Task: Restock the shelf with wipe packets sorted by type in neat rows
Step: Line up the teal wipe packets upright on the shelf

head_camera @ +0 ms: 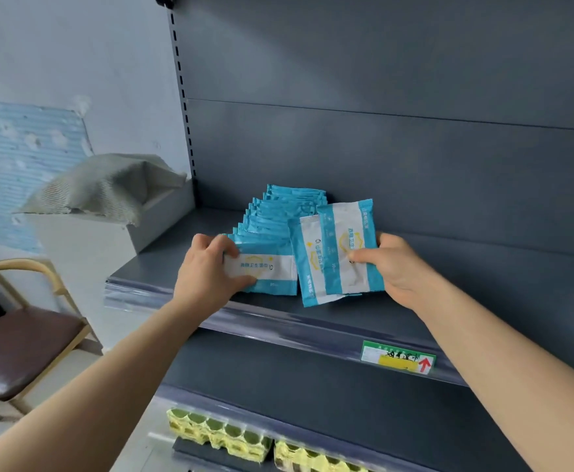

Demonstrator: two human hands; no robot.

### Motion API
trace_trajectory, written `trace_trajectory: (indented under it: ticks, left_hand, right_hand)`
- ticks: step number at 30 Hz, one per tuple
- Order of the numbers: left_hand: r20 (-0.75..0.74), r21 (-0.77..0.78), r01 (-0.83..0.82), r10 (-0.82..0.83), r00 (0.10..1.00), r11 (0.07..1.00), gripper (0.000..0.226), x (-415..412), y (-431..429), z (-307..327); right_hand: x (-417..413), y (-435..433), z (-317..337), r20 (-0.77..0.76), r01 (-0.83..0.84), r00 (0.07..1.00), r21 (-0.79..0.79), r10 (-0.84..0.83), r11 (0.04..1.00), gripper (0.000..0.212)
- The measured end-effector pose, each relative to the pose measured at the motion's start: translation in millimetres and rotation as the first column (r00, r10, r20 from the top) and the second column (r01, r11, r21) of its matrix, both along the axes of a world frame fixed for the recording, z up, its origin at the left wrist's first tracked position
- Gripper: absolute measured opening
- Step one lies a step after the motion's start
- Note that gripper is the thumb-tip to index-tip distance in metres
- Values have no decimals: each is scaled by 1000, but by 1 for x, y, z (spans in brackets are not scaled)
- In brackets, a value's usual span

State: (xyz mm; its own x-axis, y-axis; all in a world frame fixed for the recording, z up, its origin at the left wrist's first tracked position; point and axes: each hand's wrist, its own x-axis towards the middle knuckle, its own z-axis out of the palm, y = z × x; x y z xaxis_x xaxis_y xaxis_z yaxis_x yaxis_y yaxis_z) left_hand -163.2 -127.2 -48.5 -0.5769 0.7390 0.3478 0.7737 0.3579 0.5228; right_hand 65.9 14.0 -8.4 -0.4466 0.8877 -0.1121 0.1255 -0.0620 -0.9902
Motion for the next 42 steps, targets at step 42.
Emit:
trace_trajectory:
  ticks: [42]
  left_hand:
    - [349, 110, 362, -377, 858, 926, 35, -37, 1, 9]
  right_hand:
    - [-34, -28, 15, 511, -336, 846, 285, 154, 898, 26]
